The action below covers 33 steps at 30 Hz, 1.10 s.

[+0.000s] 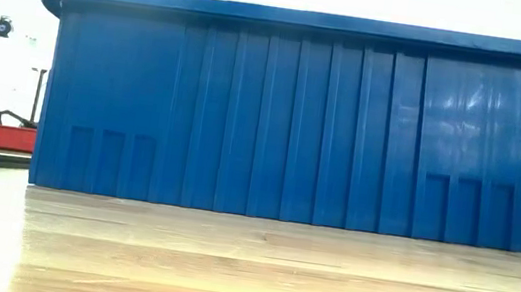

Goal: Pick and place slides into bin
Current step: Put the black slipper into the blue container

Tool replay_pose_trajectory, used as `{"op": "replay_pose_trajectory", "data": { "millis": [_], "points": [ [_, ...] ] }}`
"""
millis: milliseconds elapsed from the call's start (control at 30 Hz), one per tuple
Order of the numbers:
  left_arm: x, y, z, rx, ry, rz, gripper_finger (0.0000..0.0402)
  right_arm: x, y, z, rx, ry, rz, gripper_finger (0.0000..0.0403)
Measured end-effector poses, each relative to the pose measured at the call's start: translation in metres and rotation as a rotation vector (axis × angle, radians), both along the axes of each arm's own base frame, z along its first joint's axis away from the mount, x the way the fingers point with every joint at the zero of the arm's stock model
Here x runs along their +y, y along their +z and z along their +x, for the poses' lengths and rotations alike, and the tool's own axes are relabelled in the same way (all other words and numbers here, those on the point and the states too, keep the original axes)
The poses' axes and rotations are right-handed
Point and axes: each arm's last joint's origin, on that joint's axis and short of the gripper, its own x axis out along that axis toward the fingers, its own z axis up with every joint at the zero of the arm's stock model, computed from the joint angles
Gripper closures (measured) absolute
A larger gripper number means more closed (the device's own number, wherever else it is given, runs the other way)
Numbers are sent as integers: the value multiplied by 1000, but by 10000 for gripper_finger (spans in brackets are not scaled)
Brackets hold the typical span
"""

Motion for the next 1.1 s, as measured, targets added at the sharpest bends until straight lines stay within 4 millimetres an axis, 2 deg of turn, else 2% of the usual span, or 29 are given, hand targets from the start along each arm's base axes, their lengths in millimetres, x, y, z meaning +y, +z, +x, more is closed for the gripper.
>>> {"op": "replay_pose_trajectory", "data": {
  "millis": [133,233,300,467,667,767,933,1100],
  "points": [
    [-4,3,10,-86,-11,-87,379,-9,-8,4,28,-30,-25,392],
    [-13,4,28,-73,-136,2,379,-13,-18,12,60,-53,-43,392],
    [-19,1,45,-49,-156,83,372,-15,-26,18,83,-69,-52,392],
    [-33,-5,82,28,-221,234,317,-18,-42,27,133,-101,-74,392],
    [-42,-2,109,76,-216,326,217,-19,-51,31,162,-116,-90,392],
    [-46,-3,123,94,-203,331,184,-19,-53,32,169,-116,-94,392],
    [-51,-18,147,161,-169,363,169,-18,-56,33,180,-116,-99,392],
    [-54,-25,157,184,-172,373,168,-18,-56,33,183,-116,-101,392]
  ]
}}
